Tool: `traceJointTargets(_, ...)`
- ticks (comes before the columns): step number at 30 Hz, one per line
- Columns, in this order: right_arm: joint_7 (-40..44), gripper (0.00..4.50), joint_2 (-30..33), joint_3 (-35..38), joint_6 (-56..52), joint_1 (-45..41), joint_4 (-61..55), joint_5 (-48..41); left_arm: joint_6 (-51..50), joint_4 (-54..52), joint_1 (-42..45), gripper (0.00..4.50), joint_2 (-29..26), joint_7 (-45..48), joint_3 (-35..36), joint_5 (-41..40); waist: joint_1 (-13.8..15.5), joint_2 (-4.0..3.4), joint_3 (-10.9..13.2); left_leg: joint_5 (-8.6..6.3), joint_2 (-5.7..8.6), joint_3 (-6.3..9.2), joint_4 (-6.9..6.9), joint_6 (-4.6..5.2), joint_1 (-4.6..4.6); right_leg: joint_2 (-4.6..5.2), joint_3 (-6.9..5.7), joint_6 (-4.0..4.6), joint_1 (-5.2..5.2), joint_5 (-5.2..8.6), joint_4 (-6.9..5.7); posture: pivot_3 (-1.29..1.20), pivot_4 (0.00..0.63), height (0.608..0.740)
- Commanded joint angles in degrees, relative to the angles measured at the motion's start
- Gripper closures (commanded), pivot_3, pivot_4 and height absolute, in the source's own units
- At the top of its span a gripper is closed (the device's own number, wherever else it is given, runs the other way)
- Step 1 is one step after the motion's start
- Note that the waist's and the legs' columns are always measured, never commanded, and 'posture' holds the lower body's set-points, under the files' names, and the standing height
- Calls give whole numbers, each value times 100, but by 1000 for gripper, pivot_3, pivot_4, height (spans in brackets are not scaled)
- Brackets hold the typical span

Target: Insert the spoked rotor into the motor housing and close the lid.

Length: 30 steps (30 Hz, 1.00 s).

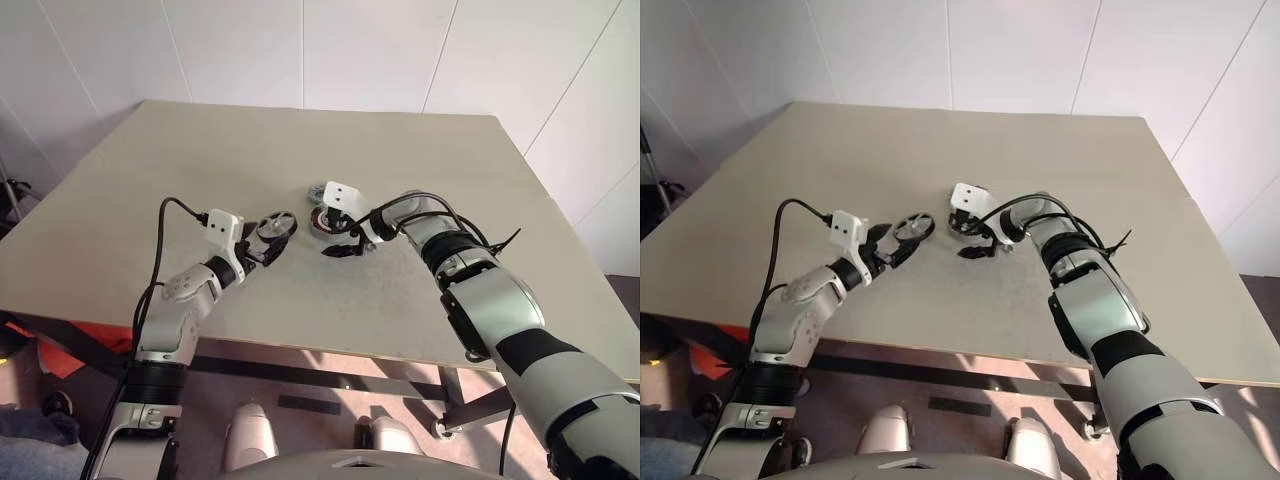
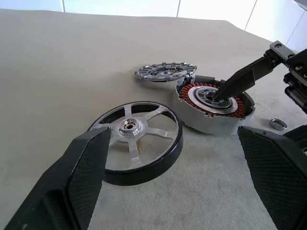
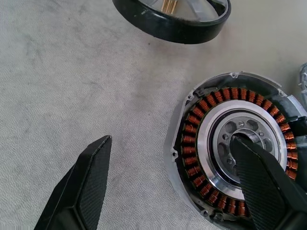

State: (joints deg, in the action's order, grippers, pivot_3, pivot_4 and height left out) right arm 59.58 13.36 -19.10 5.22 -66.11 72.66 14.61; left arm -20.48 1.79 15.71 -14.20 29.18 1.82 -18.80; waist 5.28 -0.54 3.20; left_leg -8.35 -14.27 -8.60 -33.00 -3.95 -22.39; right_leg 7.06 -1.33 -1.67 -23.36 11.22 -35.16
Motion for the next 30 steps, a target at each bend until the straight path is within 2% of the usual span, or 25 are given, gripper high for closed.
traceJointTargets(1, 106, 0, 3, -141, 131, -411, -20, 256, 27, -217, 91, 29, 20, -19, -29, 5, -2, 0, 0, 0, -1, 0, 0, 0, -1, -1, 0, 1, -1, 0, 0, 0, 0, 740)
traceJointTargets(8, 33, 0, -109, -366, 187, -505, 138, 661, -22, -284, 35, 29, 31, -46, -42, 1, -1, -1, 1, 0, -4, 0, 0, 0, -4, -3, -1, 4, -5, 2, 0, 0, 0, 740)
traceJointTargets(21, -236, 0, -388, -366, -87, -507, 333, 903, -128, -422, -58, 29, 3, -112, -30, 2, -78, -3, 0, 0, -14, -1, 0, -2, 4, -11, 0, 9, -6, 6, -14, 0, 0, 740)
traceJointTargets(22, -268, 399, -391, -369, -109, -516, 344, 920, -134, -431, -63, 0, 3, -117, -32, 3, -86, -4, 0, 0, -15, -1, 0, -2, 4, -12, 1, 10, -6, 6, -15, 0, 0, 740)
traceJointTargets(24, -280, 837, -398, -364, -123, -525, 357, 934, -137, -440, -69, 0, 3, -127, -32, 5, -89, -4, 0, 0, -15, -1, 0, -2, 4, -12, 0, 10, -6, 6, -15, 0, 0, 740)
traceJointTargets(27, -302, 1808, -416, -349, -104, -534, 356, 953, -142, -452, -81, 0, -10, -138, -20, 2, -90, -4, 0, 0, -15, -1, 0, -2, 2, -12, -1, 15, -6, 9, -14, 0, 0, 740)
traceJointTargets(30, -308, 1808, -422, -330, -111, -542, 360, 955, -157, -462, -81, 0, -24, -141, -16, -2, -99, -4, 0, -1, -20, -1, 1, -3, 2, -15, -5, 20, -6, 13, -14, 0, 0, 740)
